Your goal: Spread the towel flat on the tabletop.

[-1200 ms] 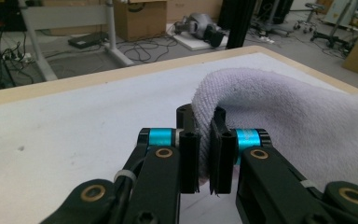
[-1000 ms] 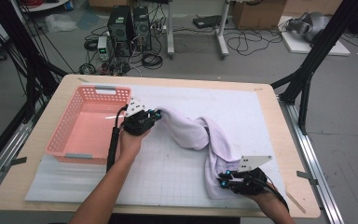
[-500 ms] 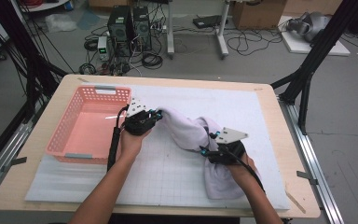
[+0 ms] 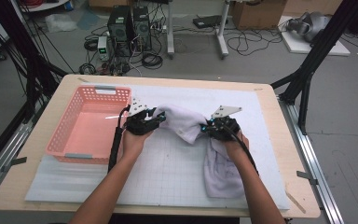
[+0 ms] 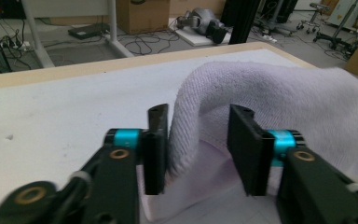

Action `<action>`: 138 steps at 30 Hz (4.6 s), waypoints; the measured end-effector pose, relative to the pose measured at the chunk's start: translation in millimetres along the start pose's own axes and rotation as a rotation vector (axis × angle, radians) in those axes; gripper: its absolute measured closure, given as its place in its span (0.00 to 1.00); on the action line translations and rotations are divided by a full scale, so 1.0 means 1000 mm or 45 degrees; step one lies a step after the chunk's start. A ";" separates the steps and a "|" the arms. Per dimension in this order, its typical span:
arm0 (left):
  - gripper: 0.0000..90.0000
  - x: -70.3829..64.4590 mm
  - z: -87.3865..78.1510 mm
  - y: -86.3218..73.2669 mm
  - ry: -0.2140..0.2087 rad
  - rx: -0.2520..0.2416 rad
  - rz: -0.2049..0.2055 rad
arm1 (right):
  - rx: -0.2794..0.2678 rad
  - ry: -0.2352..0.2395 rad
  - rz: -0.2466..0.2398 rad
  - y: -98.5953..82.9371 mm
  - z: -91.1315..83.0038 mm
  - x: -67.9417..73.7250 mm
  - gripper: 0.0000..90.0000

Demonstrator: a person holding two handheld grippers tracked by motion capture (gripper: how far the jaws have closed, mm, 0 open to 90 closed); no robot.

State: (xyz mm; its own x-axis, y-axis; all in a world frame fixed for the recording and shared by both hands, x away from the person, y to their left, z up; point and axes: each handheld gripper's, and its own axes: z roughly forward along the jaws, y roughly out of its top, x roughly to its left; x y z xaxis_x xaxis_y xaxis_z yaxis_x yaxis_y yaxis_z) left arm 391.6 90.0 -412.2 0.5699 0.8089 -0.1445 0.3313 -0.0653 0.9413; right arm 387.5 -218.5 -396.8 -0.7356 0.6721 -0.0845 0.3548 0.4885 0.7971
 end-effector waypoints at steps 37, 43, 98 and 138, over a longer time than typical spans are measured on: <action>0.54 -0.047 0.024 -0.025 -0.310 0.223 0.091 | -0.060 -0.112 0.242 -0.055 -0.048 -0.038 0.63; 0.54 -0.053 0.028 -0.028 -0.333 0.234 0.072 | 0.127 -0.196 0.085 -0.062 -0.036 -0.029 0.99; 0.88 -0.022 -0.030 -0.041 -0.266 0.418 0.078 | -0.091 -0.054 0.185 -0.020 0.000 0.029 0.51; 0.56 -0.026 -0.030 -0.046 -0.295 0.307 0.082 | -0.096 -0.253 0.240 -0.043 -0.056 -0.012 0.58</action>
State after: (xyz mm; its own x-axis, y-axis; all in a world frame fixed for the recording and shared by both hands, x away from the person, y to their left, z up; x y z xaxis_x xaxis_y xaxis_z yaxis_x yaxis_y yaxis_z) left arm 338.8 89.5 -442.3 0.7420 0.6462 -0.1783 0.4414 -0.2707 0.8555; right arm 348.8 -278.3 -396.8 -0.5305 0.8467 -0.0405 0.4251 0.3070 0.8515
